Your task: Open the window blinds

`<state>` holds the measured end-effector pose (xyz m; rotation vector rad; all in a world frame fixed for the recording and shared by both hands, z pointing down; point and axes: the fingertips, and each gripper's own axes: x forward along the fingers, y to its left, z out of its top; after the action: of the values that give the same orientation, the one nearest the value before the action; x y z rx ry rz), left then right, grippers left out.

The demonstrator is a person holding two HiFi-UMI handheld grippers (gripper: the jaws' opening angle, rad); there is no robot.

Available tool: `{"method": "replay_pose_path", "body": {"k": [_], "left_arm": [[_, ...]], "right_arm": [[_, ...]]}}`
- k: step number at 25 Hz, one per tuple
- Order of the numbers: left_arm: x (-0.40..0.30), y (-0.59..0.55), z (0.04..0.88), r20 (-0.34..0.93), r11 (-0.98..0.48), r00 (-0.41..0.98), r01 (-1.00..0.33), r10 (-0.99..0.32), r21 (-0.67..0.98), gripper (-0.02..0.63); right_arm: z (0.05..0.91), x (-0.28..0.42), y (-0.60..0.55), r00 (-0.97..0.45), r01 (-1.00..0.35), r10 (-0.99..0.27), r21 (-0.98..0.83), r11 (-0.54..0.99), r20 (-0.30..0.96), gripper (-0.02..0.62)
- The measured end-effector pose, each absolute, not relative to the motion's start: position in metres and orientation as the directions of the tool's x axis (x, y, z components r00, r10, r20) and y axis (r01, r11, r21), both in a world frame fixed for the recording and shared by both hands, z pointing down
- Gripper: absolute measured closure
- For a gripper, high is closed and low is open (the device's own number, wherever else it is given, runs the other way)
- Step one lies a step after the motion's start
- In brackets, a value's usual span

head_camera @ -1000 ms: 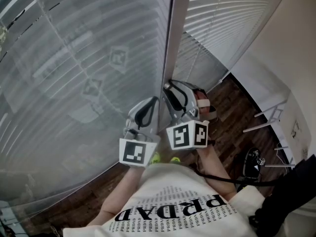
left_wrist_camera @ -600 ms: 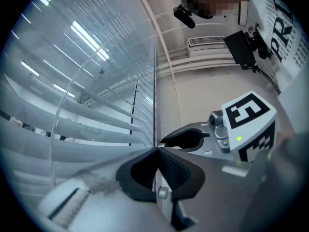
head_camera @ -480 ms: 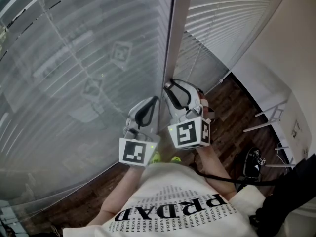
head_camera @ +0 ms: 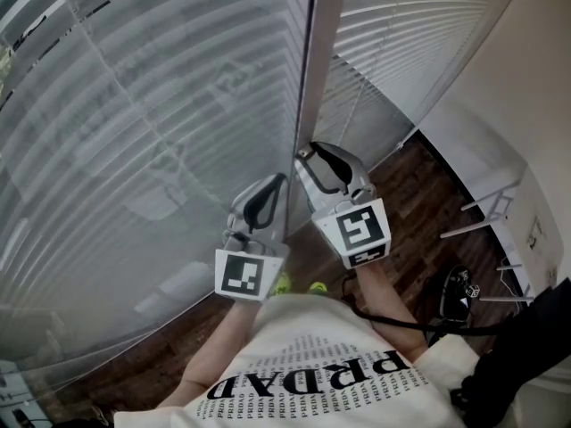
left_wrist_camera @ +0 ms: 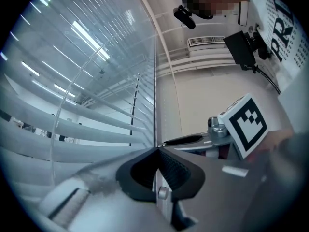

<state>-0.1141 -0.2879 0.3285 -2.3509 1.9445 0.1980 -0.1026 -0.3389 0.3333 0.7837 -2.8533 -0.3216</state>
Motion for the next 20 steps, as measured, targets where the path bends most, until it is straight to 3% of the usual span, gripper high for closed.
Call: {"method": "replay_pose_path", "body": {"k": [13,20], "left_arm": [[-0.1143,-0.2864,0.3296,-0.158,-0.185,0.179,-0.983,-0.971,0.02,0.614],[-0.1144,-0.2872,0.3309,-0.157,-0.183,0.178,-0.983,-0.971,0.018,0.614]], "right_arm": [[0.3374,-0.0969,-0.344,-0.86,-0.504,-0.511,-0.165,0.848,0.004,0.466],[0.3383,-0.0967,-0.3449,-0.855,-0.511,-0.519,-0.167,0.843,-0.004,0.466]]}}
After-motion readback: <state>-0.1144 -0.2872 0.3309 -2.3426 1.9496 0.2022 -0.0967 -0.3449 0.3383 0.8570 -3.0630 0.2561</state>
